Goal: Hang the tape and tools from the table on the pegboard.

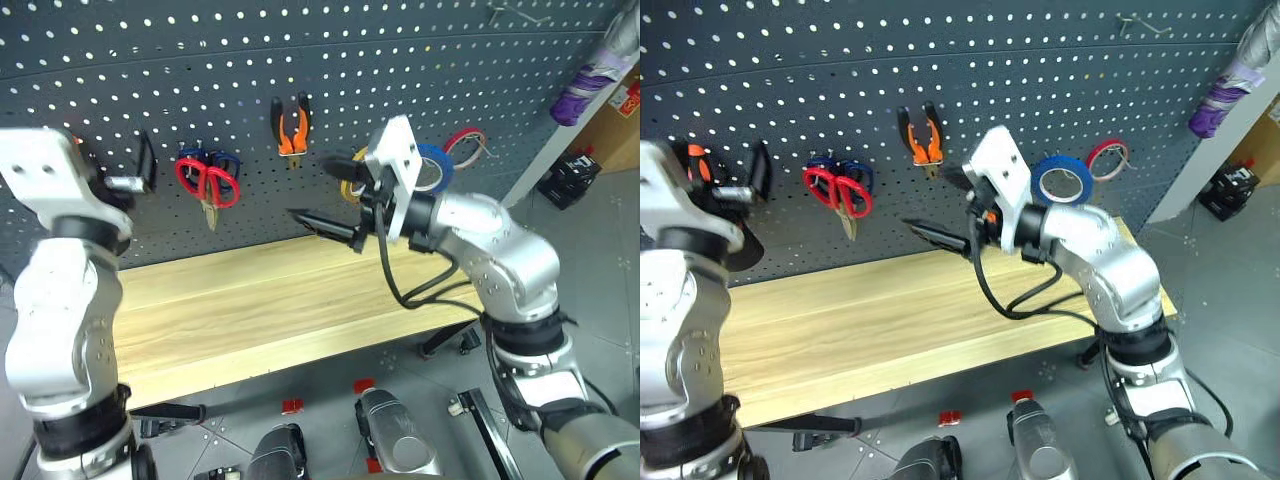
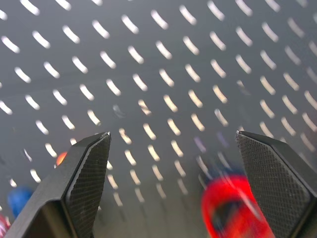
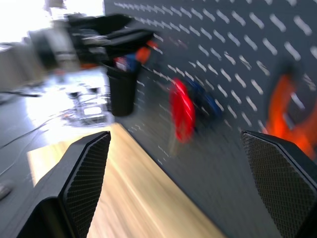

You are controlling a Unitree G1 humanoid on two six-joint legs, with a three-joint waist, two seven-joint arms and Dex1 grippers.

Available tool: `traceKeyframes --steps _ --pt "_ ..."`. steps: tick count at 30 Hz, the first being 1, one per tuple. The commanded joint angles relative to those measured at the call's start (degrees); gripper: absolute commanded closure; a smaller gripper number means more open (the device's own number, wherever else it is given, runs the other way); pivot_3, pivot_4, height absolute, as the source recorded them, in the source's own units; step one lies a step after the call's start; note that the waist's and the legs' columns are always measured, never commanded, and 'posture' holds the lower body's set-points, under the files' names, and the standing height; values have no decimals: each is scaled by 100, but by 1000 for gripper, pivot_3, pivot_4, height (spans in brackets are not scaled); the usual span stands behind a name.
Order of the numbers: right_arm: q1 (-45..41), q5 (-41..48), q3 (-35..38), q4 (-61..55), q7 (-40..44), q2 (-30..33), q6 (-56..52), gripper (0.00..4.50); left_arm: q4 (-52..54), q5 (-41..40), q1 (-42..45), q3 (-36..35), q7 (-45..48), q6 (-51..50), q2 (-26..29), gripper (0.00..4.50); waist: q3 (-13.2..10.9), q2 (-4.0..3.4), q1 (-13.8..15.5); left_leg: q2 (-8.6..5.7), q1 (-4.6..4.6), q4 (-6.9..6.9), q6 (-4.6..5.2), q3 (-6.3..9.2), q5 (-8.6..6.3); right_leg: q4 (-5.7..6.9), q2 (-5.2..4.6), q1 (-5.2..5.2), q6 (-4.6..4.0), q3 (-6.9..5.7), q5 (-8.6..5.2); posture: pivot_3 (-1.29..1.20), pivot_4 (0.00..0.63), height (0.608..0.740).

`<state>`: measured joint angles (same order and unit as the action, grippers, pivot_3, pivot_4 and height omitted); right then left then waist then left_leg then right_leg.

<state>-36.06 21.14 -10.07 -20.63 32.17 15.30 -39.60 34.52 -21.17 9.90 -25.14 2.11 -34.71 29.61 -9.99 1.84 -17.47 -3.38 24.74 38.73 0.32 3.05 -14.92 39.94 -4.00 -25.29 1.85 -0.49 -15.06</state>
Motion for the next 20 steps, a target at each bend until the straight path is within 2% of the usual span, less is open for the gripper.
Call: traceKeyframes --steps 1,6,9,12,15,20 --pt "438 -626 -11 -66 -529 -129 1000 0 341 -30 -425 -337 159 116 -70 240 19 -2 32 -1 0 0 0 -1 0 -2 0 0 0 1 -1 -234 116 740" --pt "1348 -1263 246 797 -1192 -353 2288 0 225 103 -1344 -366 442 652 -390 240 207 -16 213 -5 -14 -2 3 -1 -8 -15 0 19 2 7 -2 -210 94 740" --pt "1724 -1676 342 1394 -1724 -483 2864 0 -55 240 -1698 -270 492 949 -633 240 292 -46 380 -8 -15 1 3 -1 -9 -92 3 45 1 12 -2 -212 85 740" --pt "2005 -1882 462 2003 -2063 -581 3230 0 -336 303 -1828 -247 430 1175 -913 240 334 -48 546 -10 -91 -1 15 -4 -31 -106 3 125 4 15 -4 -202 75 740" --pt "2113 -2014 530 2563 -2185 -547 3536 0 -564 361 -1842 -199 410 1355 -1118 240 396 -55 680 -11 -94 4 15 -7 -34 -104 4 127 4 20 -4 -194 67 740" --pt "1999 -2198 684 3559 -2328 -369 3958 0 -1214 651 -1821 -22 355 1813 -1335 240 506 -66 745 -10 -98 2 14 -10 -36 -104 4 127 4 23 -4 -190 56 740"
